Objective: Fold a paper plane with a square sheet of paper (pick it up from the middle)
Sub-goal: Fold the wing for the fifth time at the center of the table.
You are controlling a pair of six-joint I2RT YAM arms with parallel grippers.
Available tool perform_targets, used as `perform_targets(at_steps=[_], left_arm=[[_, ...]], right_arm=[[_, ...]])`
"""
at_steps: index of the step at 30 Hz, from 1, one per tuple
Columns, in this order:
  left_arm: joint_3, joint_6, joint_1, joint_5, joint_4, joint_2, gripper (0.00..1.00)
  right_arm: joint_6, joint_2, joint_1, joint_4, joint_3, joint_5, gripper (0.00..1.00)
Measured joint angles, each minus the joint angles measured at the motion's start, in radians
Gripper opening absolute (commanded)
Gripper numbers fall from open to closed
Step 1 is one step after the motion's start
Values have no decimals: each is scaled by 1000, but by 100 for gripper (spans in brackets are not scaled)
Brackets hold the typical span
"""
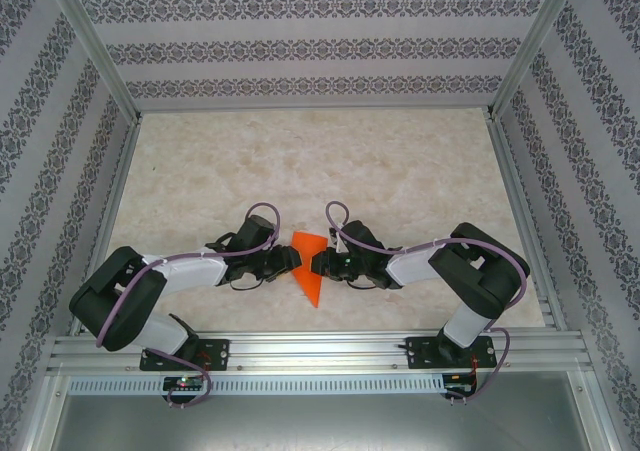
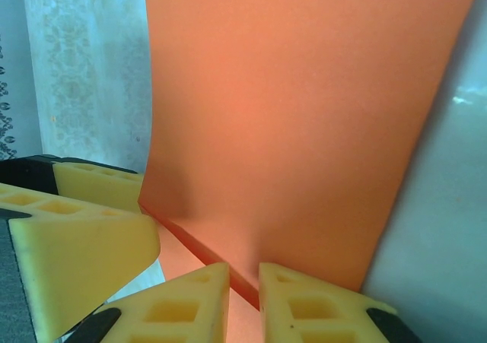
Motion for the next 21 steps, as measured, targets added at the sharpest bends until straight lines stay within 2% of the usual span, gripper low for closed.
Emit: perform_targets(at_steps=[11,21], left_arm=[[21,5,0,61,69,64,36],[33,43,29,105,89,95,37]], right_arm=[[-5,3,-11,18,-8,-19,19],[-26,6,-20,23,-9,-42,19]])
